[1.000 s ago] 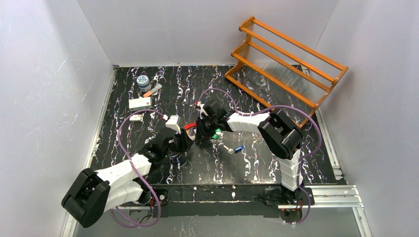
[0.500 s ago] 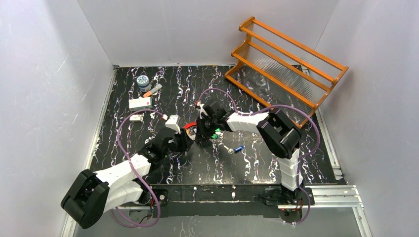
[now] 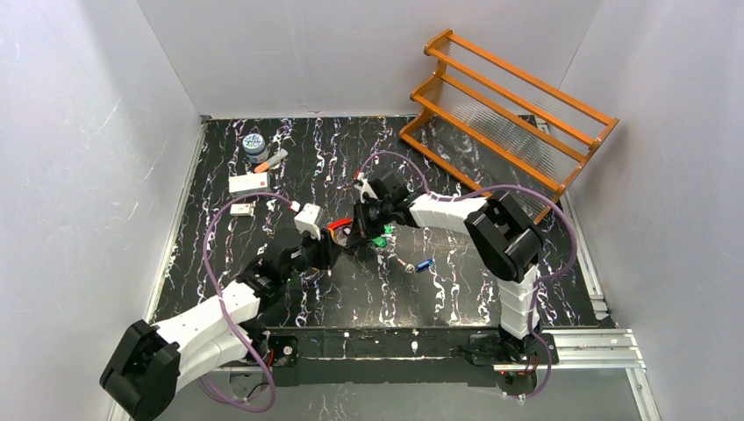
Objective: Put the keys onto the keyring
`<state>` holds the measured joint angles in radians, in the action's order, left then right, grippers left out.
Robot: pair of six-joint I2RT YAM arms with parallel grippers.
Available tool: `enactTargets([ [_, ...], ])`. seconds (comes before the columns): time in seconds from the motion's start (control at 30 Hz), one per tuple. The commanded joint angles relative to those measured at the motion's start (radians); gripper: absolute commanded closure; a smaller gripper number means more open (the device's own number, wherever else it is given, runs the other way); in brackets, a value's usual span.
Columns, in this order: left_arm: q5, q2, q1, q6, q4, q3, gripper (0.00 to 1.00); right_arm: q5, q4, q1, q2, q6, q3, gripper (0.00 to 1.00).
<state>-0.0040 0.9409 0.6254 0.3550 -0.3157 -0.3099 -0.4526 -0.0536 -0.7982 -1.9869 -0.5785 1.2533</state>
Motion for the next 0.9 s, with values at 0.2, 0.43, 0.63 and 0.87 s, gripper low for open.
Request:
enactTargets([
  [0.2,0.189,-0.207,0.002,-0.45,-0.184,0.099,0.62,-0.209,-0.023,0.09,0.142,-0.177,0.007,0.99],
  [0.43,0.315,-0.276,0.01,-0.675,-0.347,0.182,0.61,-0.377,0.059,0.134,0.166,-0.365,-0.062,0.99],
  [0.63,0.357,-0.213,0.062,-0.873,-0.429,0.206,0.66,-0.39,0.141,0.138,0.214,-0.488,-0.115,0.99],
  [0.87,0.23,-0.096,0.168,-1.05,-0.462,0.173,0.67,-0.4,0.156,0.139,0.216,-0.523,-0.13,0.99],
])
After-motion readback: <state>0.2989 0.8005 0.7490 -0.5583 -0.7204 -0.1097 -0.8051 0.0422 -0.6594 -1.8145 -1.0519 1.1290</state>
